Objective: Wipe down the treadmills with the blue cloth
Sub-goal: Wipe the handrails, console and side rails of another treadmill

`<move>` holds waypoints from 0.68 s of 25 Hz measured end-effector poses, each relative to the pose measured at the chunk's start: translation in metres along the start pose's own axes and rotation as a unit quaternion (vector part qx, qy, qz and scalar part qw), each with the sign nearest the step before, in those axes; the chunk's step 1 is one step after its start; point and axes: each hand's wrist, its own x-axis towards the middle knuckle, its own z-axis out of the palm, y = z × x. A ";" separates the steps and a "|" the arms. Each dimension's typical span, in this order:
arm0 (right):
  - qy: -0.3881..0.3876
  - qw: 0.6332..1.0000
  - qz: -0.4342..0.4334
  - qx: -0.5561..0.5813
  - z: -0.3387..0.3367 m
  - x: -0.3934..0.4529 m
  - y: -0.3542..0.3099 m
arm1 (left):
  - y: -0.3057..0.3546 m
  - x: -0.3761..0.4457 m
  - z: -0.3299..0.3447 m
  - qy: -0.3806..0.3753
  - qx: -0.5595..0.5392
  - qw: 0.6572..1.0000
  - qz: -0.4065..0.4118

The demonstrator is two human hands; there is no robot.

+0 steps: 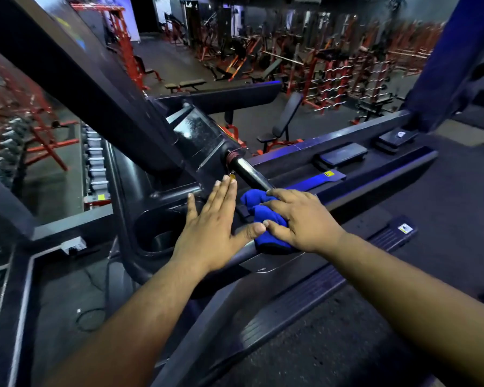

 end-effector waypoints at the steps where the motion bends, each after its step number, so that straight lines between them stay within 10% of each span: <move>1: 0.017 1.000 0.018 0.001 0.002 0.000 0.001 | 0.001 0.000 0.001 -0.009 0.020 1.000 0.006; 9: 0.158 0.983 0.045 -0.086 0.022 -0.053 -0.012 | 0.000 0.003 0.001 -0.015 0.015 0.999 0.026; 12: 0.118 0.974 0.177 -0.073 0.011 -0.026 0.017 | 0.006 0.003 0.004 -0.033 0.069 0.996 0.046; 17: 0.088 0.991 0.104 -0.023 0.031 -0.025 -0.025 | 0.008 0.007 0.006 -0.055 0.115 0.991 0.052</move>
